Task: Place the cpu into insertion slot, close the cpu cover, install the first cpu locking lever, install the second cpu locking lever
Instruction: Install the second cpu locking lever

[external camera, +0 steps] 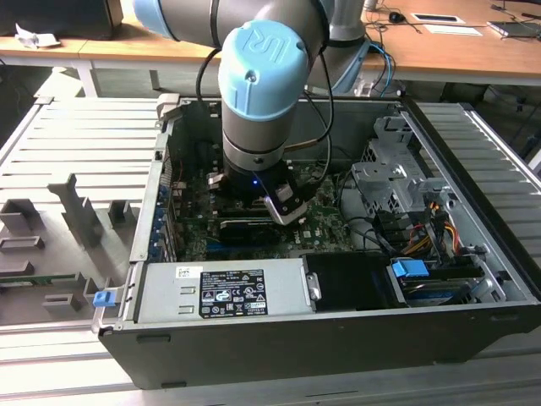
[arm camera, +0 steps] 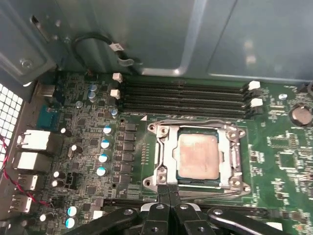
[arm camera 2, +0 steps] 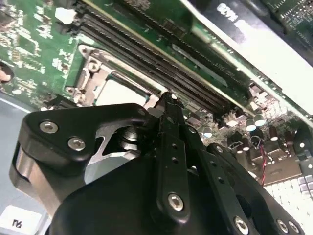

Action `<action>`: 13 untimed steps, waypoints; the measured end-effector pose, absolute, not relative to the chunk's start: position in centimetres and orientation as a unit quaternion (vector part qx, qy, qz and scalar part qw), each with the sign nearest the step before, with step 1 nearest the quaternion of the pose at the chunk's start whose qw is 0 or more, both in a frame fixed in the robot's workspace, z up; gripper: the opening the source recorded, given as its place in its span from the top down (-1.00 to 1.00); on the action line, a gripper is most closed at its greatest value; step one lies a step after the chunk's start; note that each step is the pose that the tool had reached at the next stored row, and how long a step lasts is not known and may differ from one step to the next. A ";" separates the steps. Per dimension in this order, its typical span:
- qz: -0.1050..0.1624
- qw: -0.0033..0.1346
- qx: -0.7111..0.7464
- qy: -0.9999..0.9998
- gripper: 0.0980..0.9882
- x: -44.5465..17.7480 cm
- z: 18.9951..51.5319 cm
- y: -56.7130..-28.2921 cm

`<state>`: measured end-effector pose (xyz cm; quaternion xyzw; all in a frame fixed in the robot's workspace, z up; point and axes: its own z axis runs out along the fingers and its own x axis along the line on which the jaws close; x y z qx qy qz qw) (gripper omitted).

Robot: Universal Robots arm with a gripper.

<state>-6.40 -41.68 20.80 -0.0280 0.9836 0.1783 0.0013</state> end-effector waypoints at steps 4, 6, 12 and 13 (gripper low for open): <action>0.186 0.002 -0.028 0.982 0.98 -7.1 20.5 -41.9; 0.192 0.002 -0.028 0.981 0.98 -7.4 20.4 -41.9; 0.202 0.002 -0.028 0.979 0.98 -7.6 19.7 -41.9; 0.203 0.002 -0.028 0.979 0.98 -7.6 19.6 -41.9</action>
